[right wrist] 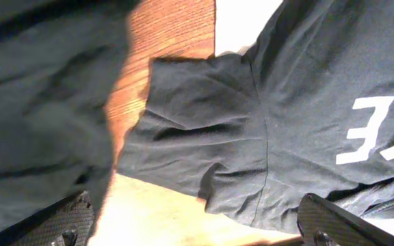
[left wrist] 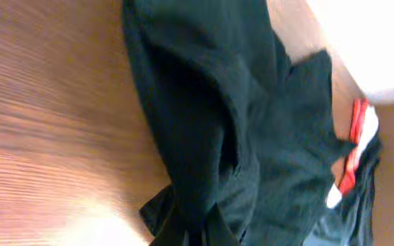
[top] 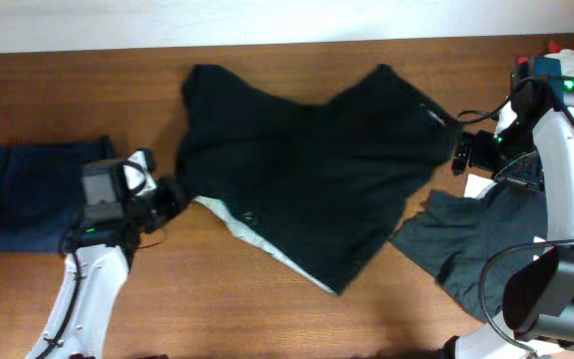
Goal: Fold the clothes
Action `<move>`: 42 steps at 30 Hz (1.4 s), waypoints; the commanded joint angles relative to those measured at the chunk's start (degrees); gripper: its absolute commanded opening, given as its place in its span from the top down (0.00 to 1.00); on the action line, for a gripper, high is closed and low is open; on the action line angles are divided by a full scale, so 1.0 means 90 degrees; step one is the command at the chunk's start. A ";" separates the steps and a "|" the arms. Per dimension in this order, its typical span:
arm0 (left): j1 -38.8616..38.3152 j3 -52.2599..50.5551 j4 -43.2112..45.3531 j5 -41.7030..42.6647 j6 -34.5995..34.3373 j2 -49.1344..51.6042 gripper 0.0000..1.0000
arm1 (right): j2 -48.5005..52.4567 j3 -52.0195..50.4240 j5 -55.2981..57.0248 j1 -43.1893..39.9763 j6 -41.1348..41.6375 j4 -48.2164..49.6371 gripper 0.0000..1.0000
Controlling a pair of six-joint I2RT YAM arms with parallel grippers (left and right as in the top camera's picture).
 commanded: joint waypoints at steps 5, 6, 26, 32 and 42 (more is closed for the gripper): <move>0.0362 -0.0012 -0.1246 -0.0857 0.0699 -0.0019 0.99 | -0.0024 -0.0998 -0.0726 -0.0017 -0.0051 0.1428 0.01; 0.0362 -0.0012 -0.1535 -0.1392 0.0770 -0.0019 0.99 | -0.0024 -0.1285 -0.0891 -0.0017 -0.0046 0.2086 0.06; 0.0362 -0.0010 -0.1654 -0.3007 0.0957 -0.0022 0.99 | -0.0546 -0.3259 -0.1809 -0.2106 0.0532 0.3689 0.36; 0.0362 -0.0010 -0.1678 -0.2839 0.0957 -0.0019 0.99 | -0.0121 -0.2822 -0.1518 -0.0027 0.0211 0.5649 0.08; 0.0362 -0.0012 -0.1872 -0.2839 0.0957 -0.0019 0.99 | 0.1838 -0.2820 -0.1479 0.0525 0.1030 0.8546 0.60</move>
